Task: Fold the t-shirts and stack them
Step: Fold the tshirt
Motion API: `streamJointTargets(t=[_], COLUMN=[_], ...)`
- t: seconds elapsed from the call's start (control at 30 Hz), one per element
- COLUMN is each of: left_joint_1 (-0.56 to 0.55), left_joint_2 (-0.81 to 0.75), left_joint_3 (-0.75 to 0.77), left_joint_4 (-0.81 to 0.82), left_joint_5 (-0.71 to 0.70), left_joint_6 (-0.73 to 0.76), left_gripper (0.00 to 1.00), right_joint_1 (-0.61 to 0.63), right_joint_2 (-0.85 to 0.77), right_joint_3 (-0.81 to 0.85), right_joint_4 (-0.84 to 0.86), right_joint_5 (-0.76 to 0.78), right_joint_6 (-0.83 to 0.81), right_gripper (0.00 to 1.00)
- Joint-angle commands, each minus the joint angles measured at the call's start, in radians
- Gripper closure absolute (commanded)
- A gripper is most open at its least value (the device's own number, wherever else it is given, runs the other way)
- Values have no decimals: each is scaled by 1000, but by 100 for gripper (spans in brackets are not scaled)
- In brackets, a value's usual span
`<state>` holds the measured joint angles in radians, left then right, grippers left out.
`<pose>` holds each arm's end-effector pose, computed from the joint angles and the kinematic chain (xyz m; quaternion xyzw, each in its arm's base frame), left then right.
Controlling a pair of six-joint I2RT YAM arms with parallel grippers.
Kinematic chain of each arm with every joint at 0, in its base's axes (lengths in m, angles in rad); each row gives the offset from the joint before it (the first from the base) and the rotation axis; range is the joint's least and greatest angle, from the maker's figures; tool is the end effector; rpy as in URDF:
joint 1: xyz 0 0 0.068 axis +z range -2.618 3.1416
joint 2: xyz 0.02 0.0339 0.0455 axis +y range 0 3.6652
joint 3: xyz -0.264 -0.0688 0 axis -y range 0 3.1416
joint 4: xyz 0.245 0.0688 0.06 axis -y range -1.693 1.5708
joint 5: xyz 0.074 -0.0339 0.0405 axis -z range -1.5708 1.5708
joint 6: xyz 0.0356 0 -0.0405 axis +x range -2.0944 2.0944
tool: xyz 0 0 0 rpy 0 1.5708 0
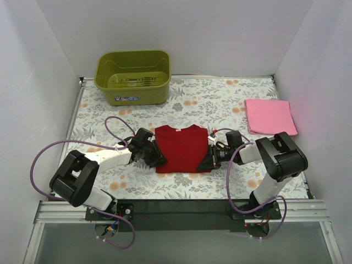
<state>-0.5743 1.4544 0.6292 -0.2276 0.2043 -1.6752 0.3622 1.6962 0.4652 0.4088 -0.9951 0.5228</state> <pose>0.2089 -0.1438 0.1418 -0.4807 0.8332 -0.2724 0.0210 0.2277 0.1182 0.0960 -0.1083 0.8293 0.5390 0.1001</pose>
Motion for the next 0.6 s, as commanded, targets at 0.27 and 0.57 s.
streamJointTargets(t=[0.27, 0.57], left_joint_1=[33, -189], left_joint_2=[11, -20], left_joint_3=[69, 366], left_joint_4=[-174, -298], left_joint_5=[-92, -324], left_joint_6=[87, 201], left_gripper=[59, 27], right_joint_1=[-118, -121], right_joint_2=[38, -441], right_joint_3=[-48, 182], right_joint_4=[-53, -651], right_joint_5=[-91, 399], right_joint_6=[-63, -299], right_gripper=[75, 39])
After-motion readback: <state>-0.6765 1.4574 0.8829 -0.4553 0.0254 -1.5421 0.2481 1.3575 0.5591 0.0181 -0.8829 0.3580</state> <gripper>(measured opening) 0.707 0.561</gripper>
